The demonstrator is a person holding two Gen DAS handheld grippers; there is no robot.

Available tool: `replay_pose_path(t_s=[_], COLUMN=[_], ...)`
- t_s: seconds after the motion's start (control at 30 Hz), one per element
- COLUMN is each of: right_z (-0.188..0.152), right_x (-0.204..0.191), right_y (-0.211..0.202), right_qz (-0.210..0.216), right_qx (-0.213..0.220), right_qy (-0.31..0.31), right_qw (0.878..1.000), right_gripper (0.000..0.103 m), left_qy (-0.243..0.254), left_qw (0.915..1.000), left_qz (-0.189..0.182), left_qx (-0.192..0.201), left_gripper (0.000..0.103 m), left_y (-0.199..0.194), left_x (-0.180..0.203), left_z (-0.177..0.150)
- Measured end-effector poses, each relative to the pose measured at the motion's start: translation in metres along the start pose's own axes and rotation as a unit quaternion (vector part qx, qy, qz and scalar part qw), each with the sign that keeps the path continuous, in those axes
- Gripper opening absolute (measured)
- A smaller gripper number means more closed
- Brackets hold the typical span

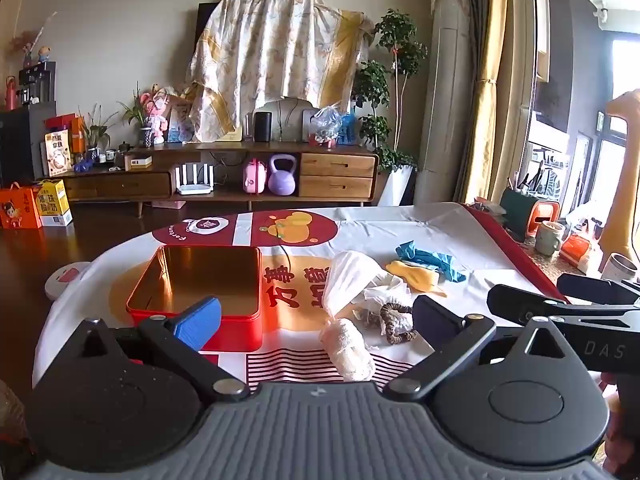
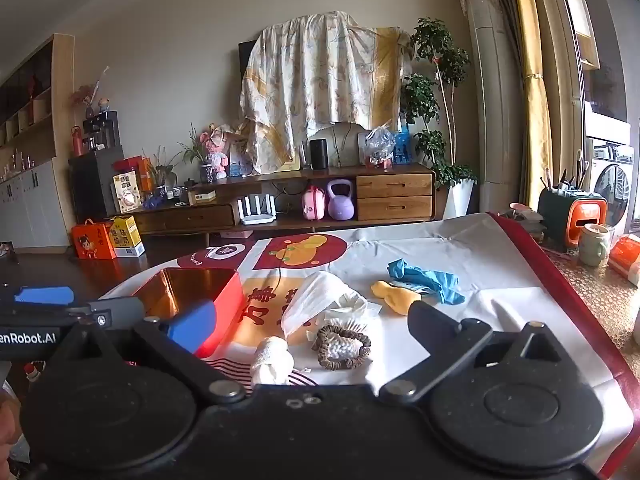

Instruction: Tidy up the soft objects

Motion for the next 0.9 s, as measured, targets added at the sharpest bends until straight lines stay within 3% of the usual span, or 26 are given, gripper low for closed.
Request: replay_pose_path(t_s=[0.47,0.9], right_z=[0.010,-0.001], right_x=[0.012,-0.002], right_y=[0.002,0.003], right_qz=[-0.004,-0.011], right_qx=[-0.008,-0.009], right_qy=[-0.002,0.000], right_qw=[1.000,1.000], right_gripper=[0.102,0.102], left_qy=[-0.016,-0.018], left_qw=[0.9997,0.9997], left_qz=[-0.009,-0.012], left_qx=[-0.015,-0.014], left_gripper=[0.103,0.103], left_y=[0.007,0.008], left_x=[-0.001,-0.004], left_z=[-0.003,-0.005])
Point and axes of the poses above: each gripper's, at about its wrist camera, not at the fingertips, and y roughly the way its jaws point, x to its right, z to its top, the point moved 3 cm from there along y, roughly the way its jaws point, and after that the axes turned 4 degrees about y, right-handed, at the moved point
